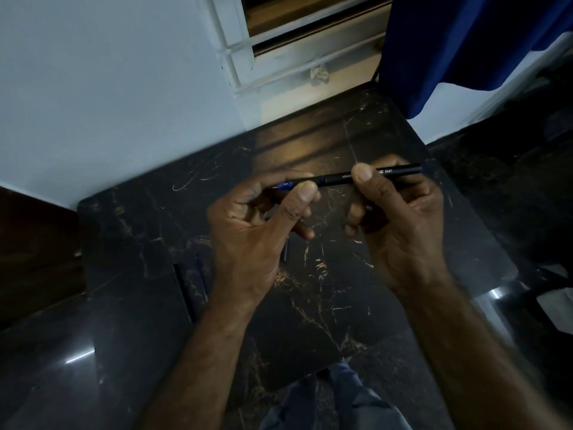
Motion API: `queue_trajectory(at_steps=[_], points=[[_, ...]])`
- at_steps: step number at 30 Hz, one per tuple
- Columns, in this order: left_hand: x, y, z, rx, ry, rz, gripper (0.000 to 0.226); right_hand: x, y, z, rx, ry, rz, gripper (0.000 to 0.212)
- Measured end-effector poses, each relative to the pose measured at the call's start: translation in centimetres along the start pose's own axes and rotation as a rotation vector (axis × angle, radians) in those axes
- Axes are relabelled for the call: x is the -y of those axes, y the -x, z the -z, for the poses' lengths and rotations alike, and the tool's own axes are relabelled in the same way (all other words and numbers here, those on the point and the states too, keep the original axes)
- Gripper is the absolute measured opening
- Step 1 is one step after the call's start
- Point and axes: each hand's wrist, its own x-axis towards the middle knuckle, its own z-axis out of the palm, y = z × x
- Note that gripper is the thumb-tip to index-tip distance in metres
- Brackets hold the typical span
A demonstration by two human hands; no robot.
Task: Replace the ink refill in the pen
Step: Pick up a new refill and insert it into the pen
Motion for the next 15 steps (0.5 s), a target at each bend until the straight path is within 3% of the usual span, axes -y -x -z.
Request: queue_trajectory(at_steps=[5, 8, 10, 13, 15], points=[[-0.13, 0.02, -0.54, 0.012, -0.029, -0.031, 0.020, -0.09, 0.34, 0.06, 0.062, -0.033, -0.018, 0.024], [-0.19, 0.02, -0.38, -0.003, -0.035, -0.017, 0.019, 0.28, 0.41, 0.36, 0.084, -0.035, -0.013, 0.018], [-0.14, 0.09, -0.20, -0.002, -0.034, -0.005, 0.020, 0.33, 0.26, 0.24, 0.047, -0.011, 0.002, 0.012], [0.02, 0.13, -0.15, 0.019, -0.046, -0.003, 0.020, -0.11, 0.16, 0.06, -0.059, 0.048, -0.021, 0.023], [0.09, 0.05, -0.11, 0.025, -0.057, -0.016, 0.020, -0.17, 0.29, 0.11, -0.025, 0.017, -0.031, 0.018]])
